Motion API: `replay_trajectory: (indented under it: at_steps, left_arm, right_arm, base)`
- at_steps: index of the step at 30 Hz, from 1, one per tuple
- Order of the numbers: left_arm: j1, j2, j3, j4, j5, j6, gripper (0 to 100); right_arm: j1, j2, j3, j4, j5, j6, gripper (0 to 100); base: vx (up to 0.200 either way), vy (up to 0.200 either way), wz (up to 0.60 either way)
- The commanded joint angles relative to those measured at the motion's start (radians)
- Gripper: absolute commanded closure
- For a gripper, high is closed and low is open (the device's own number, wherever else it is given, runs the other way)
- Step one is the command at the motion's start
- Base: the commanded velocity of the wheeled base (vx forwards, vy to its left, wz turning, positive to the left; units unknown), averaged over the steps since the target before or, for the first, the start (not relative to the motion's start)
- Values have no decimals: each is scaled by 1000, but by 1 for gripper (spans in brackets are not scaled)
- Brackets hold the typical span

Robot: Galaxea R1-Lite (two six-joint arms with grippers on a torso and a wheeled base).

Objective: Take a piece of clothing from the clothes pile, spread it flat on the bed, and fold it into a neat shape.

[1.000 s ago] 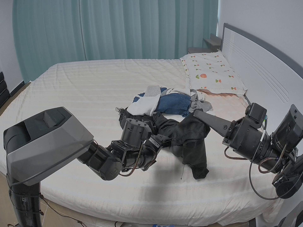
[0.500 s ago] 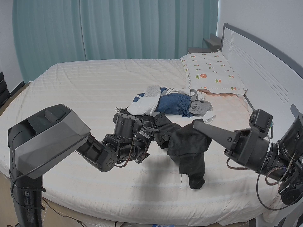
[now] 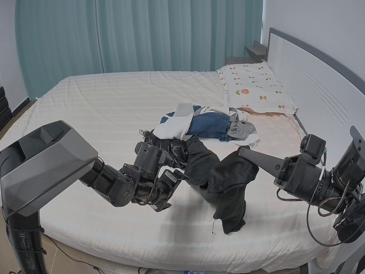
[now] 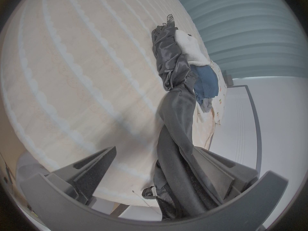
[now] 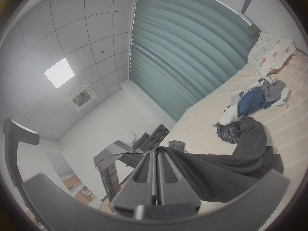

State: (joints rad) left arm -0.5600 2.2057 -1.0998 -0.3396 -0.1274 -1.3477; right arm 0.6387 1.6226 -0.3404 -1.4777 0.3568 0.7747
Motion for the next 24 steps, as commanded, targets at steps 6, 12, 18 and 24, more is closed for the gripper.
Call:
replay_trajectory:
  at_steps: [6, 12, 18, 24]
  left_arm:
    - [-1, -44, -37, 4, 9, 7, 0]
    - [-12, 0, -94, 4, 25, -19, 0]
    - [-37, 28, -109, 5, 23, -22, 0]
    - [-43, 63, -164, 5, 25, -38, 0]
  right_arm:
    - [-24, 43, 38, -6, 13, 3, 100]
    - [25, 11, 40, -10, 2, -6, 100]
    - [41, -67, -11, -6, 14, -8, 100]
    - [84, -82, -19, -7, 11, -8, 100]
  base:
    - [0, 0, 0]
    - [0, 0, 0]
    - [0, 0, 0]
    - [0, 0, 0]
